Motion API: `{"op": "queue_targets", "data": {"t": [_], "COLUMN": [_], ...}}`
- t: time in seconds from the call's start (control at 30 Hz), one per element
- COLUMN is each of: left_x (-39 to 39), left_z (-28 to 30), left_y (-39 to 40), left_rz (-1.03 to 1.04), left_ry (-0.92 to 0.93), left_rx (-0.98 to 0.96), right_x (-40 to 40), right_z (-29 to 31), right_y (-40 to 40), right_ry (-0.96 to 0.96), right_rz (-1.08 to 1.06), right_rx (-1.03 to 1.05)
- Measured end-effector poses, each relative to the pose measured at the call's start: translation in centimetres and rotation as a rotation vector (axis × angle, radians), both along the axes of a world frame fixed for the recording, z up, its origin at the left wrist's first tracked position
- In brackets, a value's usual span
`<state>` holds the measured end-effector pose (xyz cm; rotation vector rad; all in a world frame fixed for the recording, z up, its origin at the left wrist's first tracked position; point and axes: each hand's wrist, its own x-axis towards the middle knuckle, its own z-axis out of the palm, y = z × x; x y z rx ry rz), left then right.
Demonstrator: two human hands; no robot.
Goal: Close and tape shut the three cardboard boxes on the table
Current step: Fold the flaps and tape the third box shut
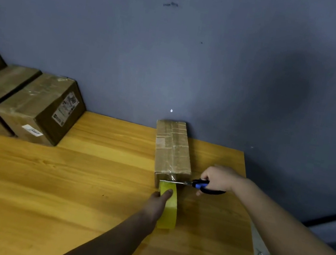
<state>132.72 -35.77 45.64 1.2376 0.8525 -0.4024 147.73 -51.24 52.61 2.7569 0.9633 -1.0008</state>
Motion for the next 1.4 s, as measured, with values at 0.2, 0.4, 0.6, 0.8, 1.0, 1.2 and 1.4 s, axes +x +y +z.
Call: {"op": "queue_targets", "data": {"t": [0.2,0.4,0.6,0.8,1.0,1.2,1.4], "left_x": [-0.3,-1.9,-2.9,-3.5,-5.0,-6.0,-5.3], "left_z": [0.1,0.7,1.6,0.4,-0.5,-1.5,-2.3], "left_y": [0.0,0.9,3.1,5.6,5.8,4.8,3.5], "left_rz": [-0.022,-0.132,-0.404,-0.796,-1.126,-1.194,-1.297], "left_ry": [-0.03,-0.047,-0.14,-0.248,-0.376,-0.268,-0.214], "left_rx": [-0.001,0.051,0.22,0.57,1.162,1.425,1.494], "right_x": [-0.2,-0.7,-2.9,-7.4,-12.2,-14.7,-15.8], "right_z": [0.1,-0.1,-0.9,-4.1,-9.3,-11.8,-12.6], "right_y": [0.0,-0.3,-1.4,-3.3,-3.7,-2.0,-1.8], "right_ry": [-0.057,-0.037,-0.024,-0.029,-0.085,-0.283,-0.303], "right_rz": [0.072,0.038,-0.056,-0.27,-0.389,-0.418,-0.436], "right_rx": [-0.042,-0.036,0.004,0.065,-0.012,-0.022,-0.01]}}
